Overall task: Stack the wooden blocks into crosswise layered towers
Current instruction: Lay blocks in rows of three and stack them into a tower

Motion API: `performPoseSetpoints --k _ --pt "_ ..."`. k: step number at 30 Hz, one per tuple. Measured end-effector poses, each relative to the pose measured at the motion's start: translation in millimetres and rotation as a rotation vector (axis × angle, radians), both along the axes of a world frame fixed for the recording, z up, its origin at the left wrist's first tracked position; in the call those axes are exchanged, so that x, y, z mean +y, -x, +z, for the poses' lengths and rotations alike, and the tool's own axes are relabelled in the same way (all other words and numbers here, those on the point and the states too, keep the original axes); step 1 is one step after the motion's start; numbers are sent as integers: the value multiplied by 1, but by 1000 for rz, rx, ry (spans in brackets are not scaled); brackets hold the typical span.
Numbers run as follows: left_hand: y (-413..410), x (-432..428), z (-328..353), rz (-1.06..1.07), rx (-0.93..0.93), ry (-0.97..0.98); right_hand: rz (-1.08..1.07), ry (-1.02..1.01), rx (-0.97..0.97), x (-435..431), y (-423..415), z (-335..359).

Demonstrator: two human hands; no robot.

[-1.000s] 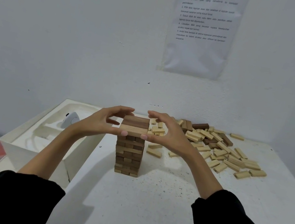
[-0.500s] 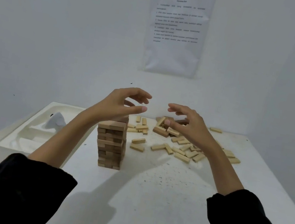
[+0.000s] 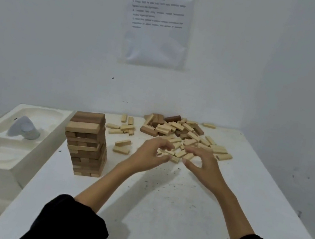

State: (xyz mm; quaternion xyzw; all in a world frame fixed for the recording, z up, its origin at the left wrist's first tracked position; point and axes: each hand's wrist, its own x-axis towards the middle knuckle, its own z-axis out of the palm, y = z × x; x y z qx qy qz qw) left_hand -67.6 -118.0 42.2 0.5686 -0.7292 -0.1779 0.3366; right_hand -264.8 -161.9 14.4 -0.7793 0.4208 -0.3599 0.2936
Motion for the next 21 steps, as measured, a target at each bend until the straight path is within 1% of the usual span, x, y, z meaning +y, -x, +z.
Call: performPoseSetpoints --k 3,6,10,12,14,16,18,21 --pt "2 -13 -16 12 25 -15 -43 4 32 -8 -1 -20" --pt "2 -31 -23 60 71 13 -113 50 58 -23 -4 -28" --pt "-2 -66 -25 150 196 68 -263 107 45 -49 -15 -28" --pt "-5 -87 -24 200 267 88 -356 103 41 -64 -23 -27" --pt "-8 -110 -23 268 308 106 -434 87 79 -82 -34 -23" --pt "-12 -134 -23 344 310 133 -488 59 137 -100 -44 -19" --pt "-17 -155 -25 396 280 143 -532 24 255 -117 -54 -18" --pt "-23 -180 -34 496 121 86 -551 2 444 -139 -64 -25"
